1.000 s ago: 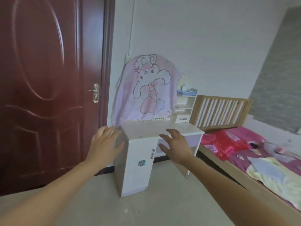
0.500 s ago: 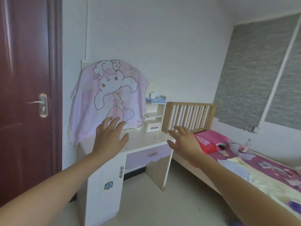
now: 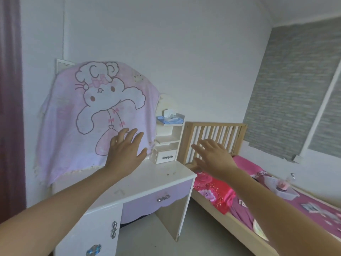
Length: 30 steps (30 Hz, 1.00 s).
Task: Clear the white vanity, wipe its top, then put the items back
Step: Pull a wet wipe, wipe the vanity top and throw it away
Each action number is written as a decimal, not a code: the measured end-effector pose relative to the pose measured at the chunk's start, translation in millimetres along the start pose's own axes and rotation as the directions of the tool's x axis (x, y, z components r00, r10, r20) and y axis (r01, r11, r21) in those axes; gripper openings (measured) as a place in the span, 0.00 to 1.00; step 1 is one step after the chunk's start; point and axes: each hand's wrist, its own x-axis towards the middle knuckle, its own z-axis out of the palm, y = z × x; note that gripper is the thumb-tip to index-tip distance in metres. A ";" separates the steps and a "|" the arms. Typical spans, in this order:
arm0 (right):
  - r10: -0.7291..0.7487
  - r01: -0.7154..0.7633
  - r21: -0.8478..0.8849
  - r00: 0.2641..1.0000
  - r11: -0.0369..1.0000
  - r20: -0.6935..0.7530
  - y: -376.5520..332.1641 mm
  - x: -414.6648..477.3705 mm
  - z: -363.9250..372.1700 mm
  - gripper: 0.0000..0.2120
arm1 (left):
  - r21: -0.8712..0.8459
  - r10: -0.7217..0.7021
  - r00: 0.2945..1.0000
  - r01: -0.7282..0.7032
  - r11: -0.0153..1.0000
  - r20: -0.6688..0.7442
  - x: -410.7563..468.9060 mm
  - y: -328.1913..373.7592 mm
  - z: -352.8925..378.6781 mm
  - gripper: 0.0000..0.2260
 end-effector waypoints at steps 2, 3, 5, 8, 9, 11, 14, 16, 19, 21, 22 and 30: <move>-0.008 0.008 -0.030 1.000 1.000 0.016 24.8 13.9 19.3 0.23 | -0.047 -0.041 0.999 0.042 0.998 0.025 17.9 6.5 22.8 0.22; -0.004 0.005 -0.035 1.000 0.999 0.020 38.3 20.4 29.0 0.23 | -0.052 -0.051 0.999 0.052 0.997 0.020 26.9 11.5 34.8 0.22; 0.008 -0.007 -0.031 1.000 1.000 0.010 66.6 32.5 48.8 0.23 | -0.031 -0.057 0.998 0.057 0.998 0.000 45.3 26.2 56.8 0.23; 0.032 -0.031 0.031 0.999 0.999 -0.040 111.4 53.8 74.3 0.23 | -0.002 -0.099 0.995 0.099 0.995 0.010 80.3 53.3 87.0 0.22; 0.025 -0.023 0.038 0.999 0.999 -0.048 126.3 62.4 81.9 0.23 | 0.006 -0.109 0.994 0.109 0.994 0.019 93.7 62.8 96.0 0.23; -0.020 0.021 0.012 0.999 1.000 -0.044 156.0 82.2 97.2 0.22 | 0.006 -0.125 0.992 0.124 0.992 0.016 122.8 81.7 110.6 0.23; -0.071 0.072 0.012 0.995 0.997 -0.067 193.2 118.5 120.9 0.22 | -0.029 -0.151 0.988 0.151 0.988 -0.023 163.2 105.9 133.9 0.26; -0.078 0.084 0.059 0.993 0.995 -0.090 208.4 143.6 137.8 0.21 | -0.051 -0.154 0.987 0.152 0.987 -0.035 181.7 118.7 151.4 0.30; -0.109 0.116 0.121 0.992 0.986 -0.069 216.8 177.4 167.7 0.21 | -0.034 -0.137 0.990 0.137 0.990 -0.009 197.6 123.4 184.2 0.38; -0.134 0.142 0.140 0.989 0.980 -0.068 223.7 203.3 185.7 0.20 | -0.025 -0.177 0.984 0.176 0.984 -0.004 210.4 117.6 205.7 0.36; -0.133 0.143 0.154 0.988 0.978 -0.075 228.4 218.6 193.7 0.19 | -0.027 -0.196 0.981 0.196 0.980 -0.003 218.6 113.3 216.6 0.35; -0.137 0.141 0.113 0.990 0.984 -0.039 246.9 351.4 241.0 0.19 | -0.147 -0.272 0.962 0.271 0.951 0.013 318.4 62.7 301.9 0.26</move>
